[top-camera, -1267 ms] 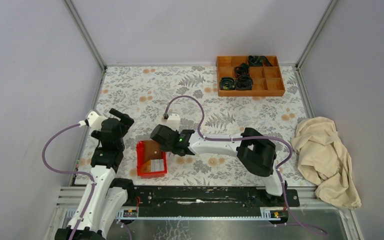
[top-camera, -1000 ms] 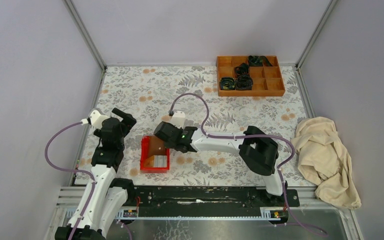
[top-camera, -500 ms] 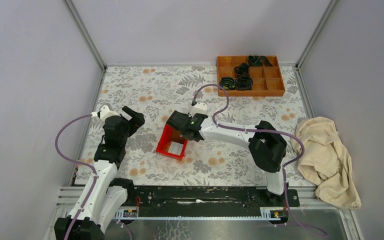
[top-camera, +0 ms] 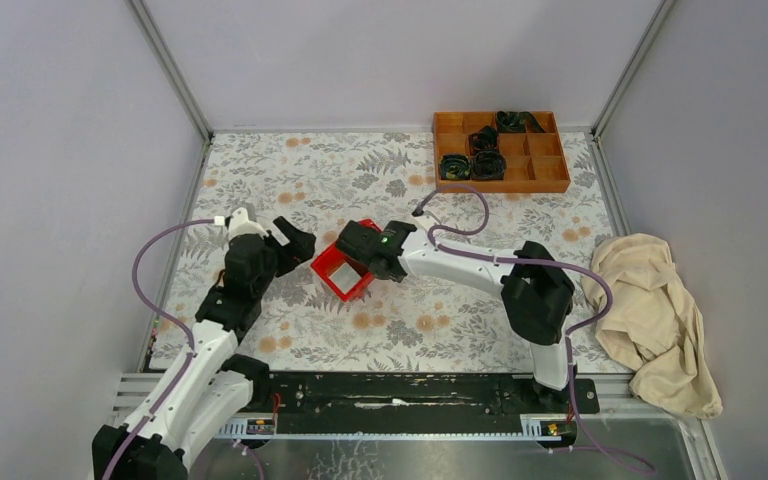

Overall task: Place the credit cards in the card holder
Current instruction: Move the storage box to the center of the board.

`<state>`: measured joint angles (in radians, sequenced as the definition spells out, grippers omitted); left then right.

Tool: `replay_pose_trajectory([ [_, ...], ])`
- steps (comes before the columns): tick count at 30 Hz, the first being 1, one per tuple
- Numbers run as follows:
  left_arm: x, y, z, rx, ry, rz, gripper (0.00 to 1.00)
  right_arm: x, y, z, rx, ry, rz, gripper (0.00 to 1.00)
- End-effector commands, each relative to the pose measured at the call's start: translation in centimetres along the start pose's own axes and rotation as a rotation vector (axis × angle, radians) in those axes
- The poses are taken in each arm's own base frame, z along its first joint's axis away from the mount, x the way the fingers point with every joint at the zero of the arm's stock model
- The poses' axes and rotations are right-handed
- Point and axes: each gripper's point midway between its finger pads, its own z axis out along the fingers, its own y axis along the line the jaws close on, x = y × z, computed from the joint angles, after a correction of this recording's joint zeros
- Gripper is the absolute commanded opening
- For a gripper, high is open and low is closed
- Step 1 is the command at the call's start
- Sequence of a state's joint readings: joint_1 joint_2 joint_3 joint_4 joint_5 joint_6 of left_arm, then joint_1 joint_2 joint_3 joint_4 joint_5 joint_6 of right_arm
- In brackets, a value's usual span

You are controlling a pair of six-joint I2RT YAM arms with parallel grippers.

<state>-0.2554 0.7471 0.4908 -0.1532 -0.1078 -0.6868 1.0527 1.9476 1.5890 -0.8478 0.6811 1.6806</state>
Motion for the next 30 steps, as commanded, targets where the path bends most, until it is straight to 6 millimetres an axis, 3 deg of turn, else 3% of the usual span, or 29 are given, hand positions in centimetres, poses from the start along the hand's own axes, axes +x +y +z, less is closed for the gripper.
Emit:
replay_pose_trajectory([
  [1, 0.5, -1.3, 0.2, 0.057, 0.002, 0.034, 0.94, -2.3, 1.0, -0.9, -0.043, -0.034, 0.274, 0.00],
  [8, 2.6, -1.4, 0.4, 0.056, 0.049, 0.050, 0.91, -0.8, -0.4, 0.3, -0.027, 0.040, 0.430, 0.00],
  [13, 4.0, -1.2, 0.8, 0.038, 0.069, 0.069, 0.90, 0.5, 0.0, 0.5, -0.027, 0.097, 0.476, 0.01],
  [18, 5.4, -1.0, 1.3, 0.030, 0.088, 0.074, 0.89, 1.2, 0.9, 0.6, -0.050, 0.118, 0.414, 0.16],
  [30, 7.3, -1.1, 3.3, 0.006, 0.085, 0.071, 0.89, 1.2, 0.6, 1.2, -0.150, 0.090, 0.257, 0.31],
])
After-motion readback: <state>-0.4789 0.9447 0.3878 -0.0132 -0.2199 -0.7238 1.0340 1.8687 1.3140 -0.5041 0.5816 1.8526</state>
